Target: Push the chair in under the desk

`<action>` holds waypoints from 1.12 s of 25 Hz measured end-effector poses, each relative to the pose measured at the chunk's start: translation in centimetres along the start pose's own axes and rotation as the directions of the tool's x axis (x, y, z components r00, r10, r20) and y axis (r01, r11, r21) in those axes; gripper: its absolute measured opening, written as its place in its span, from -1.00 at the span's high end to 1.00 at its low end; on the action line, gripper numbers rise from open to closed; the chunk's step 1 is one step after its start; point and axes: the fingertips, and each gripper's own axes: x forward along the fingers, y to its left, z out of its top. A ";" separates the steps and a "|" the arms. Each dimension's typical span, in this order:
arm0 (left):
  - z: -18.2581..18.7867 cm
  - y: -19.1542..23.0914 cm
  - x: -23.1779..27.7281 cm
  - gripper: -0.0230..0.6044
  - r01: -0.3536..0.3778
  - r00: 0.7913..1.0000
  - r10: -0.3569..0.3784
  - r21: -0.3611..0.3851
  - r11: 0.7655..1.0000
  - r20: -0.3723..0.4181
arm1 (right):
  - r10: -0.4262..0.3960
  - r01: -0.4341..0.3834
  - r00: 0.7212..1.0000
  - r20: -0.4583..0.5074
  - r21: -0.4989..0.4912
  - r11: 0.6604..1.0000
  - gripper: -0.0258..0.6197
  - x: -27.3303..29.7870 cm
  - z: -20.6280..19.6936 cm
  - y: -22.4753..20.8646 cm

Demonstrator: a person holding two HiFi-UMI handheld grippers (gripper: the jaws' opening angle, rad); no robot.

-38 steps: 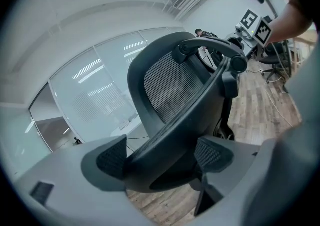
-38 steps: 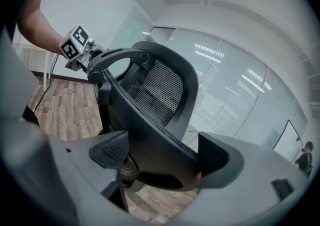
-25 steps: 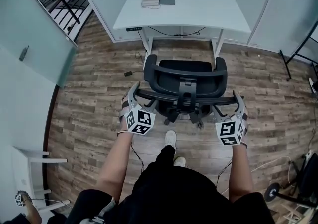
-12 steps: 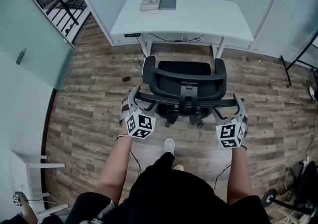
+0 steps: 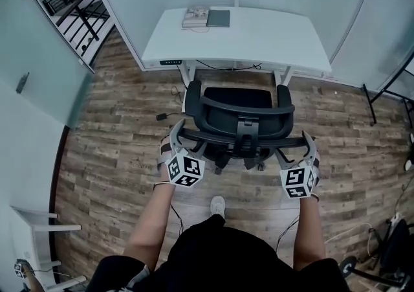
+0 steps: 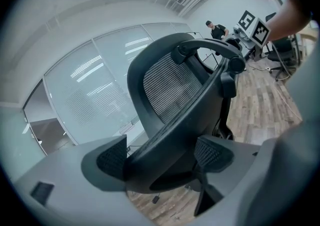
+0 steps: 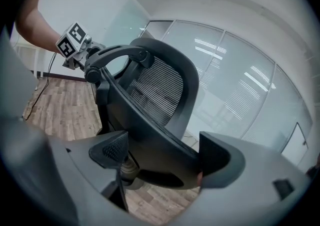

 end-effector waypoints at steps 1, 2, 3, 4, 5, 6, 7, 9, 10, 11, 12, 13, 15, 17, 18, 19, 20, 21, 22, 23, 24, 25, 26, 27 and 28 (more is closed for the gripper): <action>0.0 0.1 0.1 -0.44 -0.004 1.000 0.004 0.002 1.000 0.006 | -0.004 0.004 1.000 0.001 0.000 1.000 -0.44 0.1 0.0 0.0; 0.0 0.2 0.3 -0.44 -0.008 1.000 0.008 0.004 1.000 0.010 | -0.009 0.009 1.000 0.003 -0.001 1.000 -0.44 0.2 0.1 0.0; 0.1 0.3 0.4 -0.44 -0.011 1.000 0.011 0.006 1.000 0.013 | -0.013 0.013 1.000 0.005 -0.002 1.000 -0.44 0.3 0.1 -0.1; 0.1 0.4 0.7 -0.44 -0.014 1.000 0.014 0.008 1.000 0.016 | -0.017 0.017 1.000 0.008 -0.004 1.000 -0.44 0.5 0.1 -0.1; 0.0 0.5 0.9 -0.44 -0.014 1.000 0.013 0.010 1.000 0.018 | -0.021 0.021 1.000 0.010 -0.004 1.000 -0.44 0.8 0.1 -0.2; 0.0 0.6 1.3 -0.44 -0.011 1.000 0.011 0.011 1.000 0.019 | -0.023 0.023 1.000 0.011 -0.004 1.000 -0.44 1.1 0.1 -0.2; -0.1 0.7 1.7 -0.44 -0.009 1.000 0.008 0.011 1.000 0.019 | -0.023 0.023 1.000 0.010 -0.004 1.000 -0.44 1.5 0.1 -0.3; -0.3 1.2 2.5 -0.44 -0.007 1.000 0.007 0.013 1.000 0.021 | -0.028 0.028 1.000 0.007 -0.007 1.000 -0.44 2.5 0.2 -0.4; -0.3 1.6 2.9 -0.44 -0.009 1.000 0.008 0.014 1.000 0.022 | -0.036 0.036 0.999 0.007 -0.011 0.999 -0.44 3.1 0.3 -0.4; -0.3 2.1 3.2 -0.44 -0.010 1.000 0.009 0.016 1.000 0.024 | -0.045 0.045 0.999 0.008 -0.015 0.999 -0.44 3.7 0.5 -0.5; -0.3 2.5 3.7 -0.44 -0.009 1.000 0.009 0.016 1.000 0.025 | -0.053 0.054 0.999 0.006 -0.019 0.998 -0.44 4.3 0.8 -0.7; -0.2 3.0 4.3 -0.44 -0.006 1.000 0.006 0.016 1.000 0.026 | -0.058 0.058 0.998 0.001 -0.021 0.998 -0.44 4.9 1.0 -1.0; -0.1 3.9 5.6 -0.44 0.003 1.000 -0.003 0.015 1.000 0.028 | -0.060 0.059 0.998 -0.014 -0.021 0.998 -0.44 6.4 1.5 -1.5; -0.1 4.8 6.7 -0.44 0.007 0.999 -0.007 0.015 1.000 0.036 | -0.062 0.061 0.998 -0.019 -0.021 0.998 -0.44 7.6 2.1 -1.9; -0.1 5.1 7.1 -0.44 0.007 0.999 -0.008 0.015 1.000 0.039 | -0.063 0.063 0.998 -0.018 -0.022 0.998 -0.44 8.0 2.3 -1.9; -0.2 5.5 7.4 -0.44 0.007 0.999 -0.007 0.015 1.000 0.041 | -0.064 0.064 0.998 -0.016 -0.022 0.998 -0.44 8.4 2.5 -2.0; -0.2 5.8 7.7 -0.44 0.007 0.999 -0.007 0.015 1.000 0.042 | -0.064 0.064 0.998 -0.015 -0.021 0.998 -0.44 8.8 2.7 -2.0; -0.2 6.1 8.0 -0.44 0.008 0.999 -0.008 0.016 1.000 0.042 | -0.064 0.063 0.998 -0.017 -0.020 0.998 -0.44 9.1 2.9 -2.1; -0.2 6.4 8.3 -0.44 0.010 0.999 -0.010 0.017 1.000 0.042 | -0.063 0.063 0.998 -0.020 -0.019 0.998 -0.44 9.4 3.0 -2.2; -0.1 6.6 8.6 -0.44 0.012 0.999 -0.012 0.018 1.000 0.042 | -0.063 0.063 0.998 -0.021 -0.018 0.998 -0.44 9.7 3.1 -2.3; -0.1 6.8 9.0 -0.44 0.012 0.999 -0.013 0.019 1.000 0.044 | -0.064 0.063 0.998 -0.020 -0.018 0.998 -0.44 10.0 3.2 -2.4; 0.0 7.1 9.3 -0.44 0.012 0.999 -0.013 0.019 1.000 0.047 | -0.064 0.064 0.998 -0.019 -0.018 0.998 -0.44 10.3 3.3 -2.5; 0.0 7.3 9.5 -0.44 0.011 0.999 -0.012 0.019 1.000 0.049 | -0.064 0.064 0.998 -0.018 -0.017 0.998 -0.44 10.6 3.5 -2.6; 0.1 7.5 9.8 -0.44 0.011 0.999 -0.012 0.018 1.000 0.049 | -0.063 0.063 0.998 -0.017 -0.017 0.998 -0.44 11.0 3.6 -2.7; 0.2 7.8 10.1 -0.44 0.012 0.999 -0.012 0.018 1.000 0.047 | -0.062 0.062 0.998 -0.018 -0.016 0.998 -0.44 11.3 3.8 -2.9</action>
